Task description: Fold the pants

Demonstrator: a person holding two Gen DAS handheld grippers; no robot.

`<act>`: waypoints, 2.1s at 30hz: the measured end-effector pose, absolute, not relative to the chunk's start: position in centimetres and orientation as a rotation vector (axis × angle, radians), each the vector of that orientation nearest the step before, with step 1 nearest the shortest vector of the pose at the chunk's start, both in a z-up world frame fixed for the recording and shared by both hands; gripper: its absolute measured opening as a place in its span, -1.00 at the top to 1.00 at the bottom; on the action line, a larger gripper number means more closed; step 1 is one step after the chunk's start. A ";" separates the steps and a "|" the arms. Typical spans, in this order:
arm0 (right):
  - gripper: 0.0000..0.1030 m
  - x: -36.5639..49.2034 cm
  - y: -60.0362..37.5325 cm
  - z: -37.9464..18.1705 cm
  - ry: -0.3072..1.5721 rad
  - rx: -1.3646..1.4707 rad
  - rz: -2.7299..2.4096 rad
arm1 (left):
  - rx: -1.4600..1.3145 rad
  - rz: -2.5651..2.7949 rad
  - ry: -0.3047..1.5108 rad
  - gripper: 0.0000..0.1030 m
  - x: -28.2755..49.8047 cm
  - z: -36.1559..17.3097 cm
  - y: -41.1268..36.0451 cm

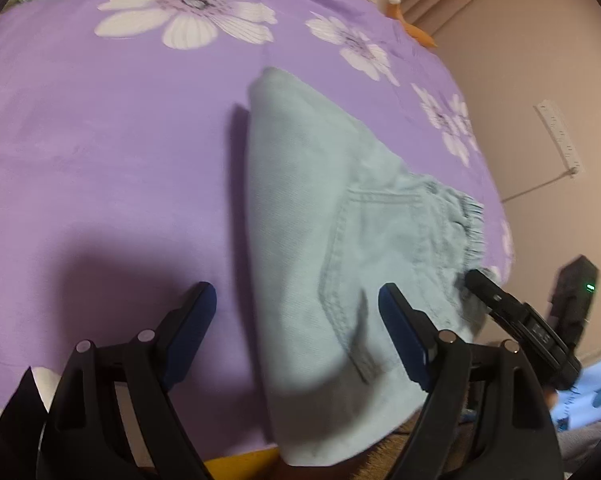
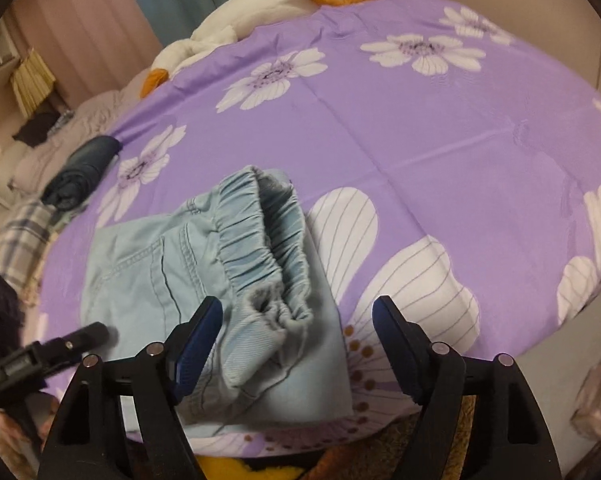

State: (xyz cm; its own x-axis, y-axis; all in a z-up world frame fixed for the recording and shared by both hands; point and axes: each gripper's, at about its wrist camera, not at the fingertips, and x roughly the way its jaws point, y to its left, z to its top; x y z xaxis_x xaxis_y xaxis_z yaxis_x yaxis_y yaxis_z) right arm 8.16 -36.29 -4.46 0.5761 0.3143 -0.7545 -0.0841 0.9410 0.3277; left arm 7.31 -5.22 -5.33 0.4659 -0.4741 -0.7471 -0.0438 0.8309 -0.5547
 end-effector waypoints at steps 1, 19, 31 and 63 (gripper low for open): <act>-0.51 8.4 -36.7 -4.6 0.939 0.287 0.258 | -0.565 -0.305 1.068 -0.60 7.3 -5.5 -5.3; 0.29 10.7 -31.5 -3.6 0.980 0.355 0.602 | -0.488 -0.303 0.988 0.55 8.1 -2.6 -6.9; 0.29 16.1 -25.3 -1.2 0.900 0.262 0.630 | -0.377 -0.153 0.906 0.48 12.7 -1.2 -1.8; -0.80 8.0 -25.1 4.4 0.705 0.056 0.330 | -0.222 0.054 0.697 -0.99 2.8 5.1 -2.8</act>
